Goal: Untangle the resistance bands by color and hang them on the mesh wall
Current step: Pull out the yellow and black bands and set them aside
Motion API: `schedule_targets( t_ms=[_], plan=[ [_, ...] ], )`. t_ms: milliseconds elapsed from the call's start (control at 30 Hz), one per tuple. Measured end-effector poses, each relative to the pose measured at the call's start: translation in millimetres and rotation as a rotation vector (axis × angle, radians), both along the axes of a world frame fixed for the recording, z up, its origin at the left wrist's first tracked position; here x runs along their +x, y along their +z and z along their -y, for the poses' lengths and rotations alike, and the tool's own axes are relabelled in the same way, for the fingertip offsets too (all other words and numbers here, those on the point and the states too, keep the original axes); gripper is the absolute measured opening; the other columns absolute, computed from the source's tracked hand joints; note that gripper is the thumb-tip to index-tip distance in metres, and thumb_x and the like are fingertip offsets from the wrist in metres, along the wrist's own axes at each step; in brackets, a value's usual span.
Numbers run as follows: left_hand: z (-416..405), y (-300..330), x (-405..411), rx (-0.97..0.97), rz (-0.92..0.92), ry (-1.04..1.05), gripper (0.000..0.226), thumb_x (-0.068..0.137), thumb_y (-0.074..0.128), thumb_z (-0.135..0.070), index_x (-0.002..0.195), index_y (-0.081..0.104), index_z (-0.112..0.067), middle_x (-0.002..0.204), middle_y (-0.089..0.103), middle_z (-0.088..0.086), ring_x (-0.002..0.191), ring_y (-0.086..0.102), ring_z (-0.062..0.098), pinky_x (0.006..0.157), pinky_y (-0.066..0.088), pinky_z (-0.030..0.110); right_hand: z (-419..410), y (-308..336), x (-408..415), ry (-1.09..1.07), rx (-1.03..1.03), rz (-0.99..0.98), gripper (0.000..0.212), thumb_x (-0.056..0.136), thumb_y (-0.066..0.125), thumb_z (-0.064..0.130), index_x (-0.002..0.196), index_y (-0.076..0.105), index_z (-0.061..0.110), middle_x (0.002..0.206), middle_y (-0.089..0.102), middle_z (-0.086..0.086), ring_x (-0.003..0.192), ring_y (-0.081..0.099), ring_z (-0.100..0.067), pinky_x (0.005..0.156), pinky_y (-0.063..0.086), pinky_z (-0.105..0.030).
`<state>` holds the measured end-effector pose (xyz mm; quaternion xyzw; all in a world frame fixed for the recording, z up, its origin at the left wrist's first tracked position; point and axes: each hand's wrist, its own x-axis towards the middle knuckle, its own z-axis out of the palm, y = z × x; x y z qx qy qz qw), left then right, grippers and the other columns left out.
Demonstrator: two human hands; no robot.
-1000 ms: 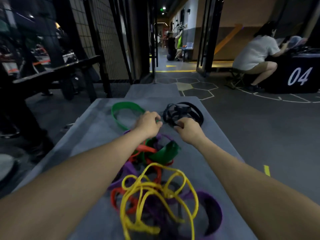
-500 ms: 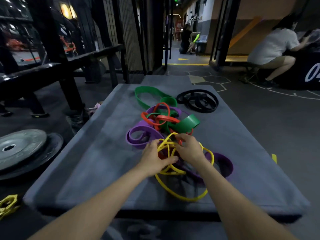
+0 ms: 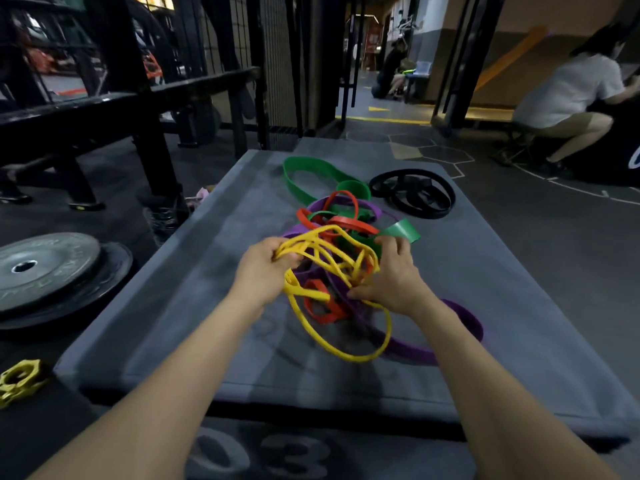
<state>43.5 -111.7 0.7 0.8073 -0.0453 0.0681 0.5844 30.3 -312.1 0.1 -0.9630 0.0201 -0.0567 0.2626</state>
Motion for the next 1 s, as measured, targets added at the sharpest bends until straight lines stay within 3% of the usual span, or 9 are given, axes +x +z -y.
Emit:
schedule_targets(
  t_ms=[100, 200, 333, 467, 567, 700, 767, 833, 1000],
  plan=[
    [-8, 8, -6, -0.300, -0.096, 0.018, 0.016, 0.093, 0.047, -0.003, 0.086, 0.059, -0.011, 0.063, 0.063, -0.003, 0.052, 0.060, 0.000, 0.049, 0.049, 0.016, 5, -2, -2, 0.085, -0.018, -0.115, 0.111, 0.057, 0.085, 0.042, 0.144, 0.020, 0.017, 0.140, 0.033, -0.008, 0.130, 0.038, -0.028, 0.106, 0.036, -0.049],
    [-19, 18, -10, -0.466, -0.118, 0.038, 0.023, 0.093, 0.046, -0.003, 0.076, 0.057, -0.013, 0.047, 0.061, -0.011, 0.044, 0.054, 0.000, 0.040, 0.043, 0.013, -4, -1, -7, 0.173, 0.035, -0.096, 0.077, 0.069, 0.080, 0.032, 0.134, 0.042, 0.013, 0.117, 0.055, -0.004, 0.107, 0.053, -0.019, 0.089, 0.043, -0.028],
    [-33, 19, -12, -0.468, -0.107, 0.088, 0.023, 0.091, 0.048, -0.003, 0.072, 0.057, -0.013, 0.057, 0.063, -0.007, 0.054, 0.045, 0.007, 0.042, 0.039, 0.014, -11, 10, -11, 0.169, 0.085, 0.117, 0.030, 0.079, 0.070, 0.015, 0.108, 0.066, 0.009, 0.092, 0.061, 0.001, 0.087, 0.056, -0.013, 0.075, 0.040, -0.020],
    [-45, 12, -14, -0.376, -0.138, 0.125, 0.017, 0.085, 0.057, -0.005, 0.071, 0.061, -0.014, 0.077, 0.053, 0.009, 0.058, 0.039, 0.011, 0.053, 0.031, 0.023, -13, 14, -12, 0.096, 0.235, 0.256, 0.008, 0.080, 0.070, 0.010, 0.088, 0.072, 0.011, 0.069, 0.052, 0.016, 0.068, 0.055, -0.006, 0.063, 0.043, -0.018],
    [-45, 11, -18, -0.366, -0.146, 0.055, 0.016, 0.084, 0.058, 0.000, 0.077, 0.063, -0.013, 0.066, 0.048, 0.007, 0.051, 0.041, 0.009, 0.054, 0.032, 0.022, -16, 11, -6, 0.033, 0.401, 0.279, 0.004, 0.081, 0.068, 0.009, 0.081, 0.069, 0.014, 0.071, 0.062, 0.001, 0.069, 0.059, -0.013, 0.064, 0.044, -0.025],
    [-32, 16, -23, -0.503, -0.141, -0.039, 0.022, 0.086, 0.051, 0.009, 0.083, 0.060, -0.011, 0.053, 0.063, -0.008, 0.042, 0.052, -0.001, 0.048, 0.043, 0.013, -23, 20, -6, 0.103, 0.608, 0.279, 0.014, 0.083, 0.067, 0.012, 0.074, 0.066, 0.023, 0.069, 0.062, -0.009, 0.066, 0.052, -0.016, 0.066, 0.045, -0.036],
    [-23, 18, -23, -0.580, -0.157, -0.085, 0.022, 0.085, 0.050, 0.009, 0.086, 0.059, -0.010, 0.058, 0.067, -0.007, 0.048, 0.059, 0.001, 0.052, 0.049, 0.014, -36, 22, -13, 0.307, 0.565, 0.192, 0.004, 0.085, 0.065, 0.022, 0.083, 0.069, 0.021, 0.072, 0.066, -0.011, 0.067, 0.053, -0.011, 0.068, 0.047, -0.037],
    [-10, 20, -24, -0.626, -0.186, -0.125, 0.016, 0.087, 0.050, 0.005, 0.084, 0.058, -0.009, 0.056, 0.066, -0.004, 0.048, 0.059, 0.004, 0.050, 0.052, 0.016, -50, 20, -22, 0.460, 0.528, 0.049, 0.017, 0.083, 0.067, 0.030, 0.092, 0.069, 0.016, 0.067, 0.065, 0.002, 0.065, 0.051, -0.002, 0.064, 0.047, -0.029],
    [22, 31, -30, -0.735, -0.262, -0.348, 0.022, 0.095, 0.045, -0.012, 0.082, 0.062, -0.007, 0.057, 0.067, 0.000, 0.050, 0.062, 0.008, 0.045, 0.053, 0.020, -50, 12, -20, 0.385, 0.471, 0.114, 0.014, 0.078, 0.072, 0.019, 0.082, 0.067, 0.006, 0.075, 0.066, -0.006, 0.070, 0.053, -0.009, 0.070, 0.050, -0.036]
  ],
)
